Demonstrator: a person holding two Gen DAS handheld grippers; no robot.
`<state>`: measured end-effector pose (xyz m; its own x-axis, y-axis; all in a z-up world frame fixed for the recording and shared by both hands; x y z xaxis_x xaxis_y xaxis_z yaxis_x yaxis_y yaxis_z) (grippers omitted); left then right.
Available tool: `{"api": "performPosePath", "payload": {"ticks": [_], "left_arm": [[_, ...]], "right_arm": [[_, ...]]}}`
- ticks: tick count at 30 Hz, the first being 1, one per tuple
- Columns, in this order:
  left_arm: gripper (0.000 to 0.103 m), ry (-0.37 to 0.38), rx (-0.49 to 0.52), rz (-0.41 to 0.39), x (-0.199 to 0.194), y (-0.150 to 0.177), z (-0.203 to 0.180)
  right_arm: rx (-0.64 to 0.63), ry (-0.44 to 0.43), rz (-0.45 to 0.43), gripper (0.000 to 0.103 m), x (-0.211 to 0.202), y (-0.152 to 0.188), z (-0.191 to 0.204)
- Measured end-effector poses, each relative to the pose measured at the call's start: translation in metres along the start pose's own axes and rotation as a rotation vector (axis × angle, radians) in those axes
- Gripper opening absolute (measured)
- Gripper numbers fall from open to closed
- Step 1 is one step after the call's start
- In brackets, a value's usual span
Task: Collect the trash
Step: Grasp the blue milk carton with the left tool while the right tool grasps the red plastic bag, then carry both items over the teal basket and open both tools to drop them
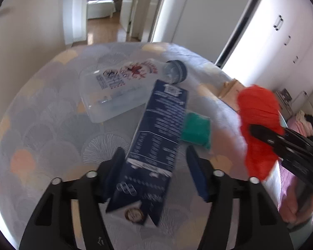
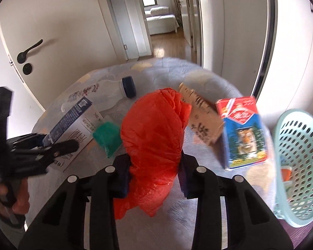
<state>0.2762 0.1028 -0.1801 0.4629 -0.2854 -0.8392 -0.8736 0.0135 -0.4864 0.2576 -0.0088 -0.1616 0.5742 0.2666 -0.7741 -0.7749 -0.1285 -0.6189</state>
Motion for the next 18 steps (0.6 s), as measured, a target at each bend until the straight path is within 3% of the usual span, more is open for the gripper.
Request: {"api": "performPosePath", "payload": {"ticks": [2, 6, 18], "left_arm": [[0.039, -0.002, -0.015, 0.01, 0.004, 0.002, 0.003], [0.033, 0.008, -0.026, -0.007, -0.003, 0.005, -0.001], [0.033, 0.031, 0.05, -0.145, -0.055, -0.004, -0.056]], "right_arm": [[0.0, -0.006, -0.008, 0.033, -0.007, 0.001, -0.002], [0.042, -0.082, 0.028, 0.033, -0.012, 0.005, -0.007], [0.026, -0.043, -0.067, 0.033, -0.065, 0.004, -0.025]]}}
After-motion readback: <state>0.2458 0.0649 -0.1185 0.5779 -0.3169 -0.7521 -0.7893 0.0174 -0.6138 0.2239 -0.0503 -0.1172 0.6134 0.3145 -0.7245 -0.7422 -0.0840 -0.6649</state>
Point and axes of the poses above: each gripper's, at about its wrist camera, not at the fingertips, and x roughly the way its jaws point, z to its left, y to its underside, the point moved 10 cm from there along x, roughly the way its jaws point, and after that the axes turned 4 degrees about z, right-handed, at the moved point
